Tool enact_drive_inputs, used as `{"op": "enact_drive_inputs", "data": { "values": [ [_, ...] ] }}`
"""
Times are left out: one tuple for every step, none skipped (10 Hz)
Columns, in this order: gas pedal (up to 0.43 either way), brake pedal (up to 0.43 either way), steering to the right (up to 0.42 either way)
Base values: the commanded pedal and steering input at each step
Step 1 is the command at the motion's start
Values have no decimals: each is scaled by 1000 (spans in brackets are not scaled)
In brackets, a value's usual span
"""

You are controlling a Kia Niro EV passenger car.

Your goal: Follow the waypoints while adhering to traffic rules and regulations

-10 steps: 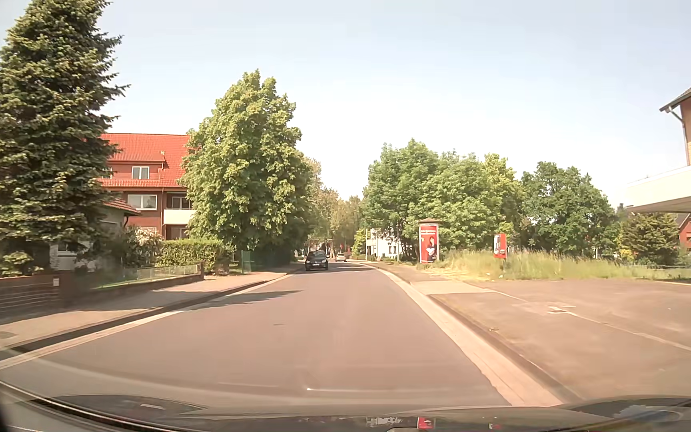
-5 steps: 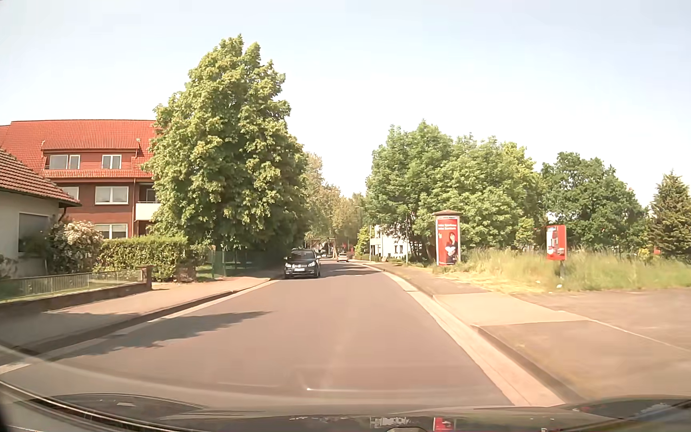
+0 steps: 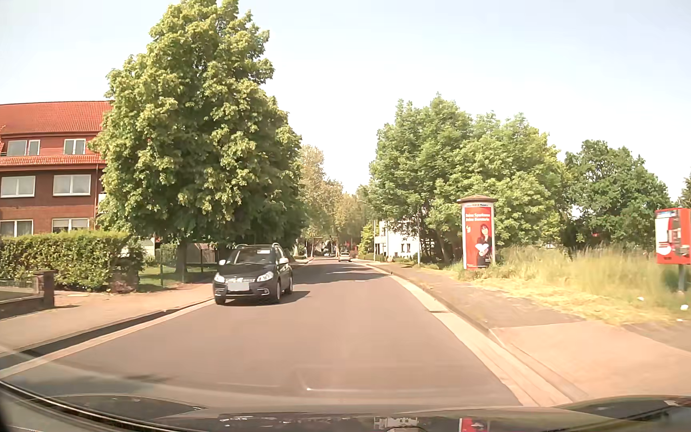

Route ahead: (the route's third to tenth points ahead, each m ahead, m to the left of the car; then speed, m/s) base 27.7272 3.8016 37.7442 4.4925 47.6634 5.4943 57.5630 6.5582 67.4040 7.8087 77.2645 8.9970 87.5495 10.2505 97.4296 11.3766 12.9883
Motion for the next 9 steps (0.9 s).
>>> {"op": "enact_drive_inputs", "data": {
  "values": [
    [157,0,-7],
    [157,0,-8],
    [157,0,-8],
    [157,0,-8],
    [157,0,-8],
    [157,0,-8],
    [157,0,-9],
    [150,0,-11],
    [150,0,-11]
  ]
}}
